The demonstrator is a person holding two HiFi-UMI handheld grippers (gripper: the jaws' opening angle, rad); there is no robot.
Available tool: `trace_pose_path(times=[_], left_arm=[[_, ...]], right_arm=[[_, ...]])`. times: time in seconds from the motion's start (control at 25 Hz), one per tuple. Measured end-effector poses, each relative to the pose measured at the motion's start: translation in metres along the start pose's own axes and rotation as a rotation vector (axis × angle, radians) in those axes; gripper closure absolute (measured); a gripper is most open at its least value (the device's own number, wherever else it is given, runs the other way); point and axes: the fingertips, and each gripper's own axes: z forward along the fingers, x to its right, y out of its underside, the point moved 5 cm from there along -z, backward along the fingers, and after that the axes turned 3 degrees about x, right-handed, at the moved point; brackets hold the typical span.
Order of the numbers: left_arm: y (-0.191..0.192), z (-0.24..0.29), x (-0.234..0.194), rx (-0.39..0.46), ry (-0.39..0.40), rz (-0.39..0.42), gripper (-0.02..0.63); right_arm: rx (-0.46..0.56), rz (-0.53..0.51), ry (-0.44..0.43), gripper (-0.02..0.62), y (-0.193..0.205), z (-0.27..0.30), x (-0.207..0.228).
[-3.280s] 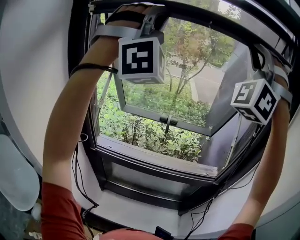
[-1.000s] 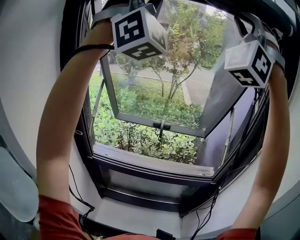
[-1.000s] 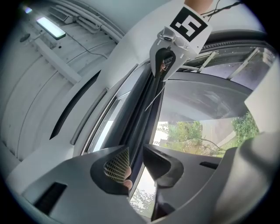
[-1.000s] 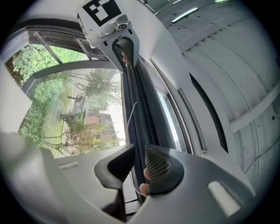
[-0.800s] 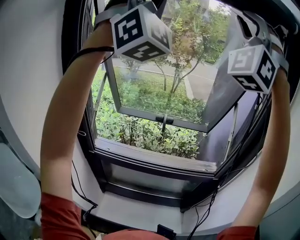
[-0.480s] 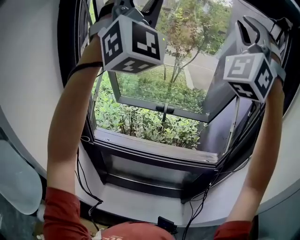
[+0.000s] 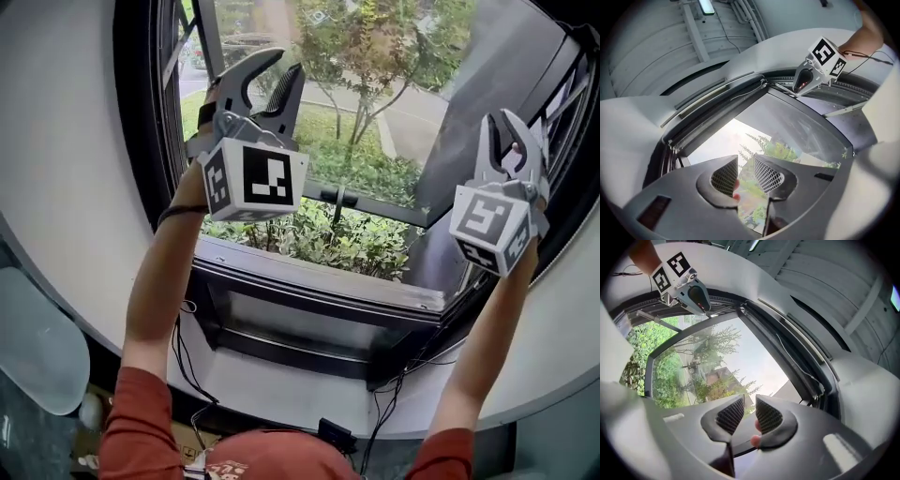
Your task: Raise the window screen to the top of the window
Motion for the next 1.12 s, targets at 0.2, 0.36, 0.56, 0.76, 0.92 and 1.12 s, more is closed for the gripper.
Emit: trace_pose_path(times=[0.2,0.36,0.56,0.76,0.92,1.12], left_arm=[[0.039,-0.037,0.033,-0.070,0.027,-0.128,0.518],[0.060,-0.073,0.059,-0.132,0.040,-0.202,0.518],[0.087,-0.123,0.088,-0.231,0.072,-0.334,0.518],[0.111,-0.156,0.125,-0.327,0.111,-0.388,0.518],[0.119,-0.183,0.151,-0.358,0.115,-0.476,0.518],[0.125,-0.215,0.175,-0.397,0.112,-0.548,0.518]], right_arm=[[-0.012,0.090,-0.027,0.512,0.020,-0.037,-0.034],[-0.002,0.167,-0.066,0.512,0.025,-0.074,-0.062],[-0.010,0.272,-0.134,0.512,0.037,-0.120,-0.102],[-0.049,0.350,-0.189,0.512,0.054,-0.149,-0.140],[-0.071,0.439,-0.220,0.512,0.063,-0.177,-0.168],[-0.067,0.588,-0.188,0.512,0.065,-0.206,-0.193]])
